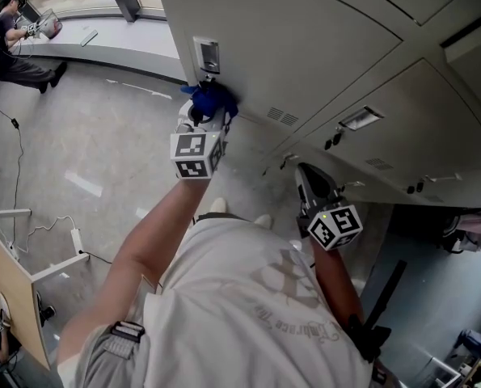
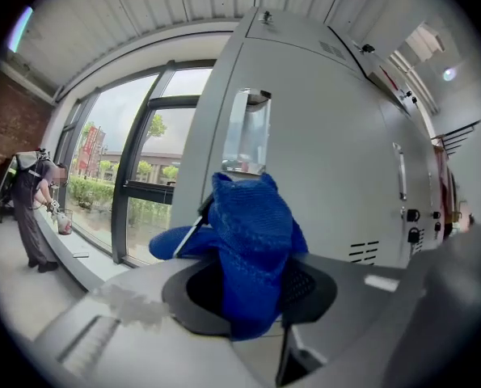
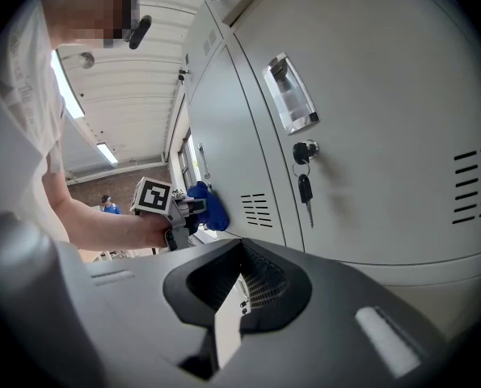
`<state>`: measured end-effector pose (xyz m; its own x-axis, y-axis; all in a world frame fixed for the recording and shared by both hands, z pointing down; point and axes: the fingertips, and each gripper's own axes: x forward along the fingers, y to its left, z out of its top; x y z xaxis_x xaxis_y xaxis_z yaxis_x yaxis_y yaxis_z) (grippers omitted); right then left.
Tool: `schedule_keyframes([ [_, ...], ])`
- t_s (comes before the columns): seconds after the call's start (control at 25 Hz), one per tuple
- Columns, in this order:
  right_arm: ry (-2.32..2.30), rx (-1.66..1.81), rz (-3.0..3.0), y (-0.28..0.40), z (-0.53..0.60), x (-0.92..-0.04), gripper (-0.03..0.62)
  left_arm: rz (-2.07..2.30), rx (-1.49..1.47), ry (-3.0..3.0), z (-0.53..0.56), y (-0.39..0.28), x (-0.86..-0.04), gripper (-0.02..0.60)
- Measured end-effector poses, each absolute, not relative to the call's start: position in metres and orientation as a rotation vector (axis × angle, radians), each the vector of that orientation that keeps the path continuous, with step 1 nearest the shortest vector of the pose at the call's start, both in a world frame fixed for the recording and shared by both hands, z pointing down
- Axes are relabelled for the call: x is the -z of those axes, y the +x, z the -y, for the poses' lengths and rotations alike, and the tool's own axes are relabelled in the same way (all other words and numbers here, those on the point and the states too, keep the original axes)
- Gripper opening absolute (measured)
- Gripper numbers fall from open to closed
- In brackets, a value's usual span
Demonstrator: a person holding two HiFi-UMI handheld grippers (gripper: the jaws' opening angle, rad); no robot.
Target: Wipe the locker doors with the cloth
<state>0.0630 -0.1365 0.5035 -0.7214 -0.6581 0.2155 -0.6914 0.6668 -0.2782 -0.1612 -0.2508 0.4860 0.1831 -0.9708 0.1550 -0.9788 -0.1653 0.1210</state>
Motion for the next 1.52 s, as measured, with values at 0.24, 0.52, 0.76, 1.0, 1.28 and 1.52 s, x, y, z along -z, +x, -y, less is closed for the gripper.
schedule_keyframes([
  [0.24,1.151,-0.528,2.797,0.073,0.137,-0.498,0.007,1.834,-0.079,2.358,0.246,-0.130,-0.479,0.121],
  [0.52,1.140,-0.491,2.819,0.078,0.135,-0.485,0.006,1.716,-0.135,2.538,0.235,-0.073,-0.459,0.123],
  [0.76,1.149,-0.504,2.867,0.082,0.135,-0.472,0.006,1.538,-0.157,2.730,0.227,-0.019,-0.441,0.120],
  [1.0,1.169,-0.491,2.890,0.089,0.135,-0.464,0.007,1.427,-0.224,2.833,0.220,0.021,-0.432,0.120],
  [1.28,1.213,-0.482,2.895,0.102,0.135,-0.459,0.008,1.289,-0.161,2.918,0.207,0.050,-0.414,0.121],
  [1.52,1.218,-0.483,2.912,0.101,0.135,-0.455,0.006,1.108,-0.153,3.086,0.199,0.079,-0.390,0.121],
])
